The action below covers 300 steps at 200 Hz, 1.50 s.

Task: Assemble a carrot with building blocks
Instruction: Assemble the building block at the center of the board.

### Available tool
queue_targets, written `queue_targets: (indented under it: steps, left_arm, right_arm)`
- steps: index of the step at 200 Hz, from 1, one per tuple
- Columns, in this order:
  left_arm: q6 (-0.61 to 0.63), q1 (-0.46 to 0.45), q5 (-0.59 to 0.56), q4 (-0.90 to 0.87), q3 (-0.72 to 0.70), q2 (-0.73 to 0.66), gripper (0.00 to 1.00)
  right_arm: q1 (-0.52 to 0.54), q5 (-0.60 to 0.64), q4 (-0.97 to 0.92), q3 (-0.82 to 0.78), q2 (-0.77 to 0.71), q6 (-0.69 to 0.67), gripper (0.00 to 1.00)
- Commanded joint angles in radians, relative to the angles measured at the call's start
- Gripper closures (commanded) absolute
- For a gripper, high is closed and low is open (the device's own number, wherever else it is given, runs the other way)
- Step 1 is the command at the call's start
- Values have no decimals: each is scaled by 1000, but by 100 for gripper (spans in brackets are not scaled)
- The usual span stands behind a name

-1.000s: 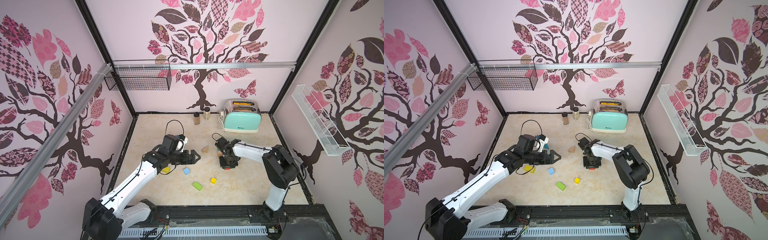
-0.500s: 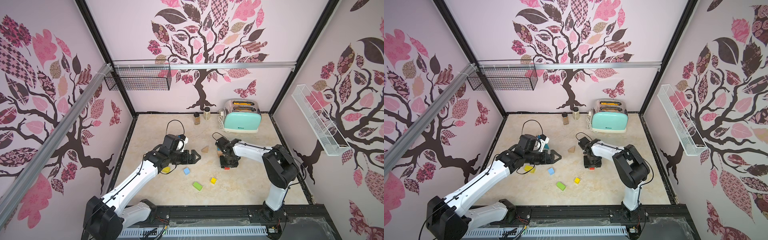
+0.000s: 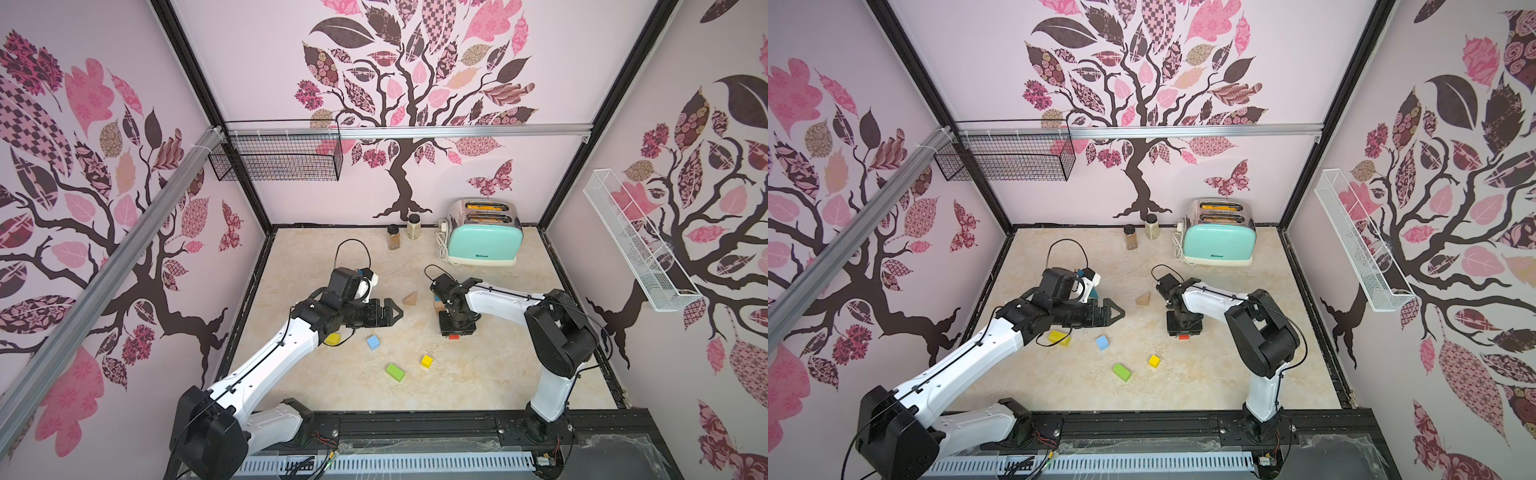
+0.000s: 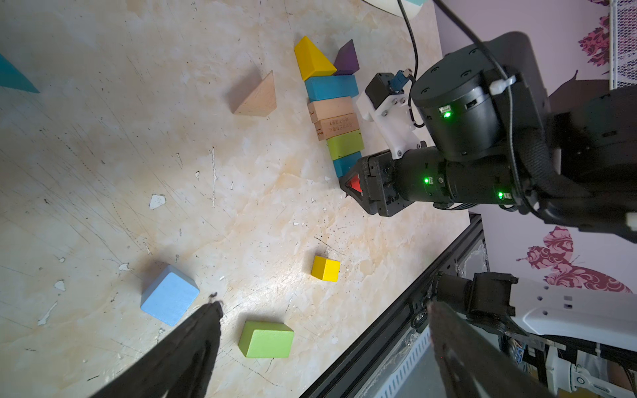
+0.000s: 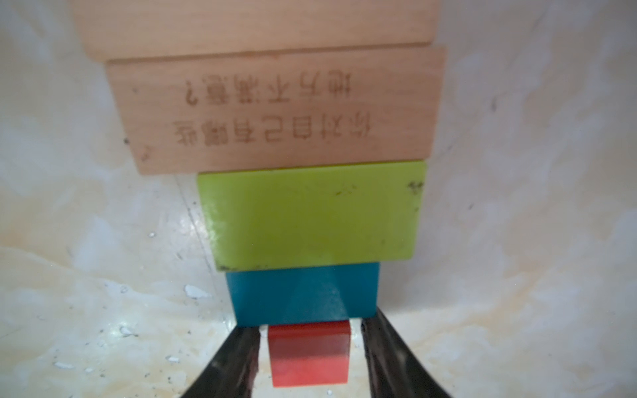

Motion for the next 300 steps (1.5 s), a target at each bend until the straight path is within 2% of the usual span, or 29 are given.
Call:
queue_targets:
  steps: [1, 40, 73, 107, 137, 174, 200, 232, 260, 300]
  left_arm:
    - [17, -2, 4, 20, 26, 7, 2]
    - [13, -3, 5, 21, 25, 6, 2]
    - [11, -2, 6, 20, 22, 4, 2]
    - [12, -2, 6, 20, 19, 2, 2]
    - [13, -3, 8, 20, 19, 1, 2]
    - [16, -2, 5, 17, 24, -2, 2]
    - [10, -2, 3, 22, 29, 1, 2]
    - [5, -2, 5, 31, 34, 10, 2]
    - [1, -2, 4, 31, 33, 5, 2]
    - [3, -2, 0, 18, 32, 0, 2]
  right_arm:
    - [6, -9, 13, -43, 2, 19, 55]
    - [6, 12, 13, -48, 12, 25, 59]
    - [6, 6, 16, -41, 25, 24, 57]
    - [6, 1, 13, -42, 17, 25, 47]
    - [6, 6, -2, -37, -6, 27, 44]
    - [6, 43, -78, 14, -112, 23, 39]
    - [5, 72, -134, 74, -156, 0, 31]
    - [5, 47, -146, 117, -99, -29, 24]
    - [4, 39, -86, 88, -50, -18, 16]
    - [6, 35, -22, 66, -10, -7, 11]
